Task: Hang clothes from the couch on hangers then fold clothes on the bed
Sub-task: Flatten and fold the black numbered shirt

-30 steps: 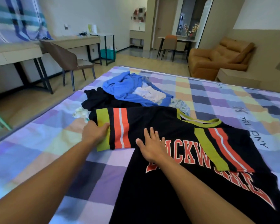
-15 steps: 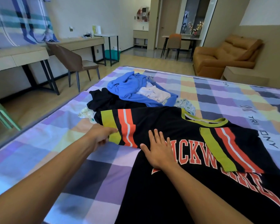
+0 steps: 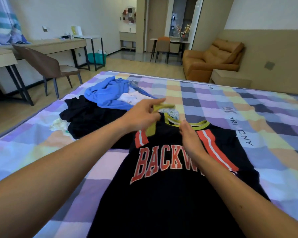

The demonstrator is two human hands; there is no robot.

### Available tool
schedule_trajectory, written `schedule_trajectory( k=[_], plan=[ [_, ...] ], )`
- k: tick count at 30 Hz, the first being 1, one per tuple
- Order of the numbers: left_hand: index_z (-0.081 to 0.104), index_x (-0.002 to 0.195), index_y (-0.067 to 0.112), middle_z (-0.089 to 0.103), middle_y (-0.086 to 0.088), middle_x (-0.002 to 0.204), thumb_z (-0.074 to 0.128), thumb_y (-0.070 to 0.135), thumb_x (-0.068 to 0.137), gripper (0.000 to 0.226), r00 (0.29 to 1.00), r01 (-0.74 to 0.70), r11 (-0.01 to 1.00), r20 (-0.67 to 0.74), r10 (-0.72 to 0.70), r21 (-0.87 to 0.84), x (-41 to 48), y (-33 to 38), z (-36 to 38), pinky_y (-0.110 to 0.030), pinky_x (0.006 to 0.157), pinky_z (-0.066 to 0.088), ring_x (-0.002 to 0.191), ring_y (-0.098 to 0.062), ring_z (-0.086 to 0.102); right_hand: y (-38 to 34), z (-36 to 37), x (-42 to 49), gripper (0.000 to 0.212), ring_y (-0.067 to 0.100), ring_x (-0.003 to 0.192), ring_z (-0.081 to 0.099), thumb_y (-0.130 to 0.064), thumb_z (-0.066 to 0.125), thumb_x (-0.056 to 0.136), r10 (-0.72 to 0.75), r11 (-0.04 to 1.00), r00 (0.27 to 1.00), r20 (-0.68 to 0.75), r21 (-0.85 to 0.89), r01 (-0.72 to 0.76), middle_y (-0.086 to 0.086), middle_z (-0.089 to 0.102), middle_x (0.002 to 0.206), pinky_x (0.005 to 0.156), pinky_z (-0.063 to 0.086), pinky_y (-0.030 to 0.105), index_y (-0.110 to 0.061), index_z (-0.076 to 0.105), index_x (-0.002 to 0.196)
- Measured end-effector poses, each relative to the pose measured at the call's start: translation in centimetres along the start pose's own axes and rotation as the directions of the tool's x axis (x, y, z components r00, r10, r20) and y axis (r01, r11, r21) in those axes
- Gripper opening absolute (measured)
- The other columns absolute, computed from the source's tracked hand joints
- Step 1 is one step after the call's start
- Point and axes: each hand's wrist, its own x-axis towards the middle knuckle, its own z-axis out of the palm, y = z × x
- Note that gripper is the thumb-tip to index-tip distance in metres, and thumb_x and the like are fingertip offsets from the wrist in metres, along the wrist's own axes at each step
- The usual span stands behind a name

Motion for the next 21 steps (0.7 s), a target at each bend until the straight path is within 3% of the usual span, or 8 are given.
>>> schedule_trajectory(
  k=[2,6,8,10,13,16,19,21],
  plan=[
    [0.04,0.153,0.035,0.053,0.001,0.06,0.064,0.028,0.095,0.063,0.99,-0.041,0.997,0.135,0.031,0.069,0.3,0.0,3.4,-0.029,0.058,0.04,0.054,-0.011,0.049,0.9,-3.1,-0.6,0.036,0.014,0.115,0.054,-0.053,0.031,0.105,-0.009,0.996,0.998,-0.057,-0.084,0.004,-0.015,0.055,0.111,0.105,0.035,0.035,-0.027,0.055,0.111],
    [0.045,0.149,0.032,0.07,0.009,0.099,0.051,0.044,0.1,0.05,0.993,-0.103,0.891,0.0,0.114,0.441,-0.5,-2.5,8.7,-0.039,0.086,0.051,0.099,-0.014,0.06,4.1,-7.5,-2.0,0.055,0.023,0.145,0.039,-0.044,0.039,0.107,-0.037,0.951,0.995,-0.093,-0.308,0.006,0.002,0.042,0.157,0.115,0.03,0.037,-0.021,0.034,0.157],
    [0.044,0.15,0.025,0.057,0.004,0.137,0.046,0.042,0.102,0.051,0.99,-0.11,0.797,-0.002,0.138,0.594,-0.5,-4.8,9.9,-0.041,0.105,0.041,0.131,-0.021,0.045,5.6,-8.3,-1.9,0.057,0.023,0.148,0.035,-0.041,0.042,0.107,-0.114,0.912,0.993,-0.043,-0.4,0.088,0.003,0.037,0.161,0.118,0.029,0.04,-0.021,0.029,0.159],
    [0.029,0.158,0.023,0.026,0.001,0.165,0.036,0.056,0.101,0.066,0.994,-0.1,0.73,0.1,0.043,0.676,-0.5,-7.4,10.8,-0.042,0.122,0.019,0.154,-0.023,0.014,6.6,-8.7,-1.3,0.058,0.022,0.151,0.028,-0.042,0.04,0.107,-0.176,0.847,0.984,0.033,-0.504,0.169,0.0,0.03,0.164,0.122,0.024,0.046,-0.022,0.026,0.159],
    [0.001,0.162,0.026,-0.009,0.006,0.169,-0.001,0.089,0.078,0.105,0.968,-0.032,0.723,0.202,-0.15,0.69,-0.9,-10.6,11.7,-0.044,0.126,-0.007,0.154,-0.015,-0.018,8.3,-8.5,-0.4,0.069,0.019,0.157,-0.001,-0.059,0.019,0.103,-0.087,0.667,0.984,0.153,-0.725,0.171,-0.003,0.0,0.17,0.124,-0.001,0.052,-0.026,0.008,0.163],
    [-0.004,0.162,0.029,-0.012,0.008,0.168,-0.02,0.093,0.062,0.12,0.962,0.015,0.72,0.188,-0.201,0.694,-1.2,-11.8,12.4,-0.043,0.126,-0.008,0.154,-0.012,-0.018,10.6,-7.3,-0.5,0.077,0.019,0.154,-0.021,-0.068,0.002,0.095,0.06,0.514,0.978,0.199,-0.846,0.141,0.0,-0.018,0.168,0.122,-0.013,0.053,-0.029,-0.008,0.161],
    [0.019,0.161,0.027,0.016,0.003,0.168,-0.003,0.088,0.077,0.106,0.976,-0.028,0.671,0.167,-0.143,0.741,-0.2,-11.1,11.9,-0.043,0.123,0.013,0.155,-0.02,0.01,10.4,-7.4,0.1,0.073,0.021,0.156,-0.014,-0.066,0.007,0.099,0.1,0.522,0.971,0.215,-0.842,0.133,0.001,-0.011,0.169,0.122,-0.011,0.053,-0.03,-0.004,0.161],
    [0.047,0.144,0.022,0.044,-0.006,0.15,0.011,0.077,0.085,0.089,0.995,-0.097,0.549,0.1,0.025,0.83,1.5,-10.6,11.0,-0.043,0.111,0.028,0.14,-0.026,0.034,9.0,-8.5,1.1,0.065,0.026,0.154,0.016,-0.059,0.024,0.104,0.069,0.579,0.973,0.222,-0.803,0.142,0.005,0.018,0.168,0.125,0.007,0.053,-0.026,0.022,0.16]
  ],
)
